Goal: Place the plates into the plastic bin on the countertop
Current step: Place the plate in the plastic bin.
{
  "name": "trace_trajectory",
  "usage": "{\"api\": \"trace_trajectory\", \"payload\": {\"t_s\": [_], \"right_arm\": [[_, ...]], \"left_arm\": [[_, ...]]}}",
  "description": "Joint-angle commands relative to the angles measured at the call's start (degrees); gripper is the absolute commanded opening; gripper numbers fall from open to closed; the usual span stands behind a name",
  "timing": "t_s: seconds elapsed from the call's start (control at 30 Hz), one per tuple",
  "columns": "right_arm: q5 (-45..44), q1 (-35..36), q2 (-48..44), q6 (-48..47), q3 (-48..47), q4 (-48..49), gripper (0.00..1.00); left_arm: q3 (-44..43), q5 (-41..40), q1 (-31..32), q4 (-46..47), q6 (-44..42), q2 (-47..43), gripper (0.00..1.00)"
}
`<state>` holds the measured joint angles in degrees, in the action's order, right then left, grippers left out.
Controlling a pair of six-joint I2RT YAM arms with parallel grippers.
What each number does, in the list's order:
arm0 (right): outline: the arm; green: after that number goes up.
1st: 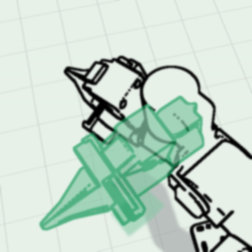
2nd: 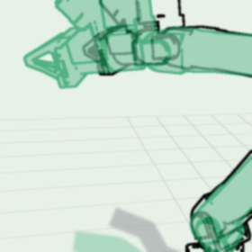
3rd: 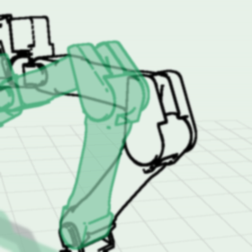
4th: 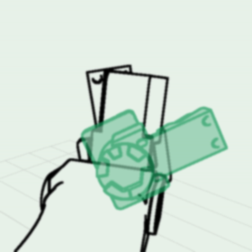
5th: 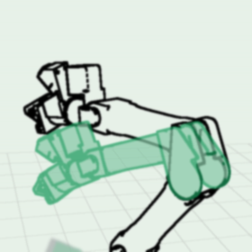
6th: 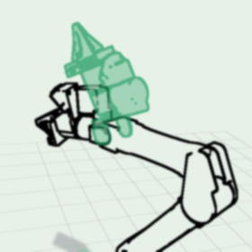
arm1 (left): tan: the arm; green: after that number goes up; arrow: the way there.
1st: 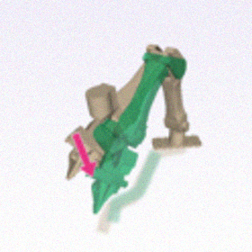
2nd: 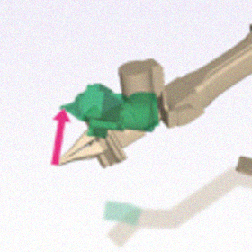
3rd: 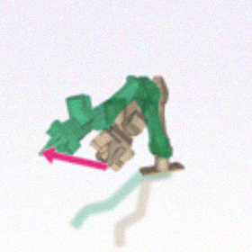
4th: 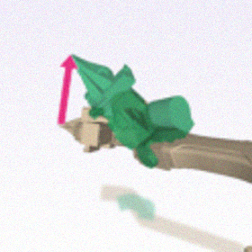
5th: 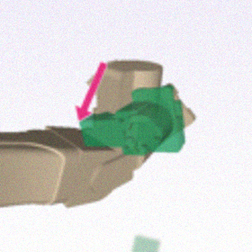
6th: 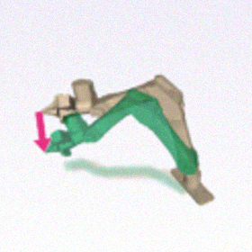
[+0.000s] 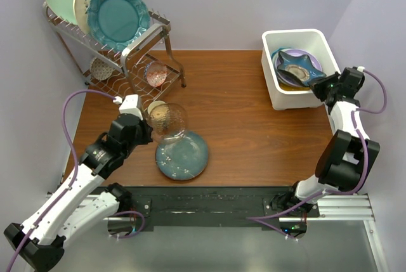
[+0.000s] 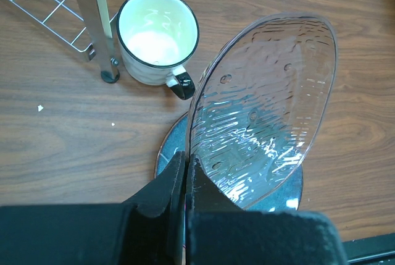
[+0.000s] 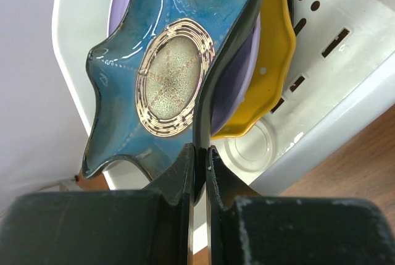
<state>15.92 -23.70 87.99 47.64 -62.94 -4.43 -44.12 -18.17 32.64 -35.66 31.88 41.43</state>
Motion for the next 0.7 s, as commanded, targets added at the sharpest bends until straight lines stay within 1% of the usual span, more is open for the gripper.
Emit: {"api": "trace_trajectory", "payload": {"t_s": [0.0,0.27,0.3,0.37,0.5,0.6,0.63,0.67], "right_arm": [[0.4,-0.3,-0.3,2.0,-0.8,9.9,0.00],[-1.5,-0.4,0.6,2.1,0.1,10.7,0.00],[-1.2,-0.4,0.6,2.0,-0.1,10.8,0.01],[-0.7,-0.4,1.0,1.8,-0.4,10.7,0.08],[0.9,-0.4,1.8,2.2,-0.4,10.8,0.29],[1.4,-0.5,1.7,2.5,0.4,11.4,0.33],[1.5,-0.4,1.4,2.7,1.0,11.5,0.37],[1.6,-0.4,1.3,2.8,1.2,11.7,0.39]], "left_arm": [[0.4,0.3,-0.4,2.7,-0.9,0.3,0.00],[0.4,0.5,-0.4,2.7,-0.9,0.5,0.00],[0.4,0.5,-0.4,2.7,-0.9,0.6,0.00],[0.5,0.7,-0.4,2.8,-0.9,0.6,0.00],[0.5,0.8,-0.4,2.9,-0.9,0.8,0.00],[0.4,0.9,-0.4,2.9,-0.9,0.8,0.00],[0.5,0.9,-0.4,2.9,-0.9,0.8,0.00],[0.5,0.9,-0.4,2.9,-0.9,0.7,0.00]]}}
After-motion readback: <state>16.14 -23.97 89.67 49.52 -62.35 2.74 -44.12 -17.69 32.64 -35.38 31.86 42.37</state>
